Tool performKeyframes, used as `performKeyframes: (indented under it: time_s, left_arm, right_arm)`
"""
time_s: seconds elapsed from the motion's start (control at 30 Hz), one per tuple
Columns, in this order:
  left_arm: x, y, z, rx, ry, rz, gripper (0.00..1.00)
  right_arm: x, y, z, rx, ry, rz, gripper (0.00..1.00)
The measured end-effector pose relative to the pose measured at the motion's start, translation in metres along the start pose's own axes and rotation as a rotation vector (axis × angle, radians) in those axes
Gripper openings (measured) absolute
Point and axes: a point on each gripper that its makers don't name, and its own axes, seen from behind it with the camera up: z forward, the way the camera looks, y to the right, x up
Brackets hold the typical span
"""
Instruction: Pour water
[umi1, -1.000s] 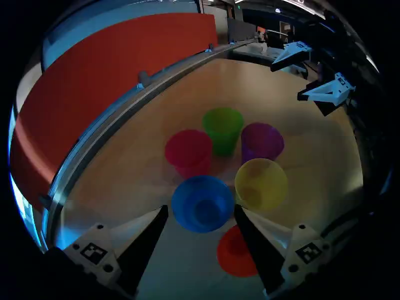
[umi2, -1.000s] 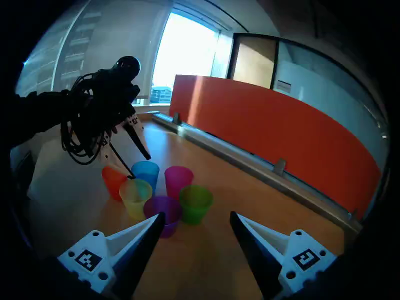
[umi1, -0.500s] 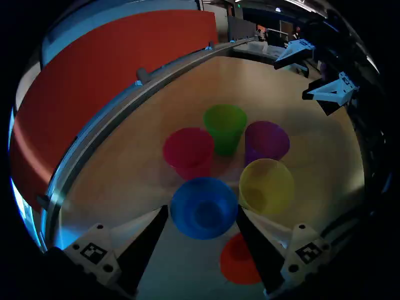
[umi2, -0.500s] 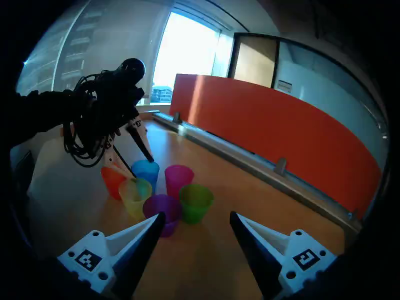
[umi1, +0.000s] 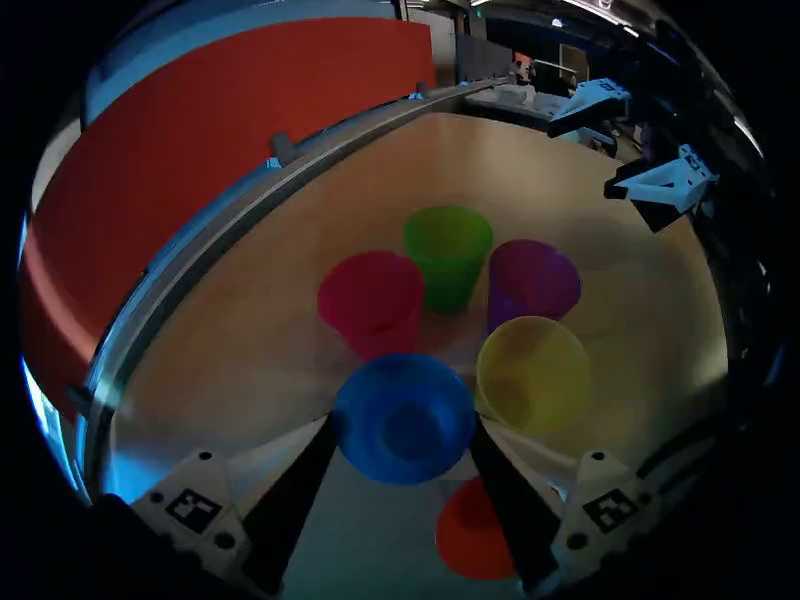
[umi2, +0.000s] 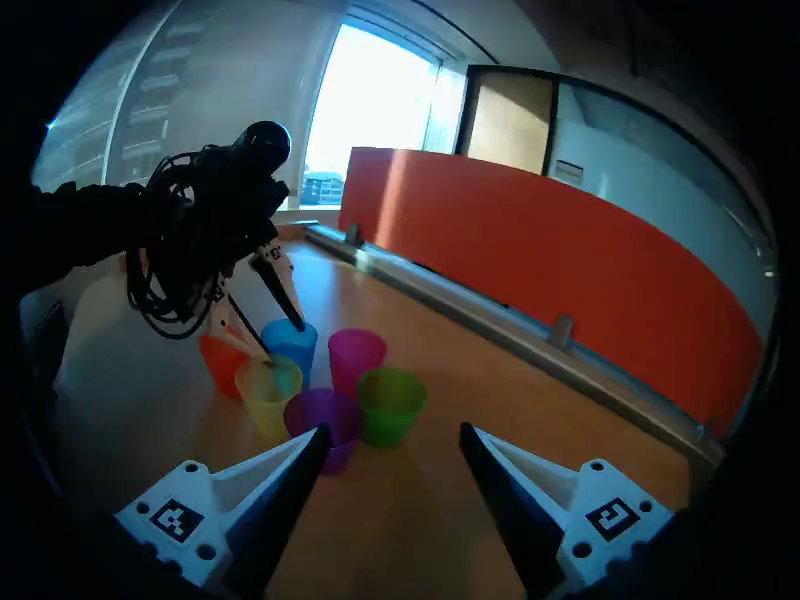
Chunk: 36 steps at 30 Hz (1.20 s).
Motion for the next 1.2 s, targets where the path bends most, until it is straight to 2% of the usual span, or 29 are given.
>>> performKeyframes:
  time_s: [0.47, 0.83, 1.2]
  left_arm:
    - [0.001, 0.002, 0.000, -0.002, 0.030, -0.011, 0.89]
    - [0.004, -0.001, -0.003, 0.001, 0.082, -0.049, 0.88]
    - [0.020, -0.007, -0.024, 0.026, 0.174, -0.086, 0.88]
  right_arm:
    - [0.000, -0.001, 0.008, 0.005, 0.007, 0.015, 1.00]
    - [0.007, 0.000, 0.020, 0.011, 0.010, 0.034, 1.00]
    - [0.012, 0.002, 0.026, 0.008, 0.011, 0.051, 1.00]
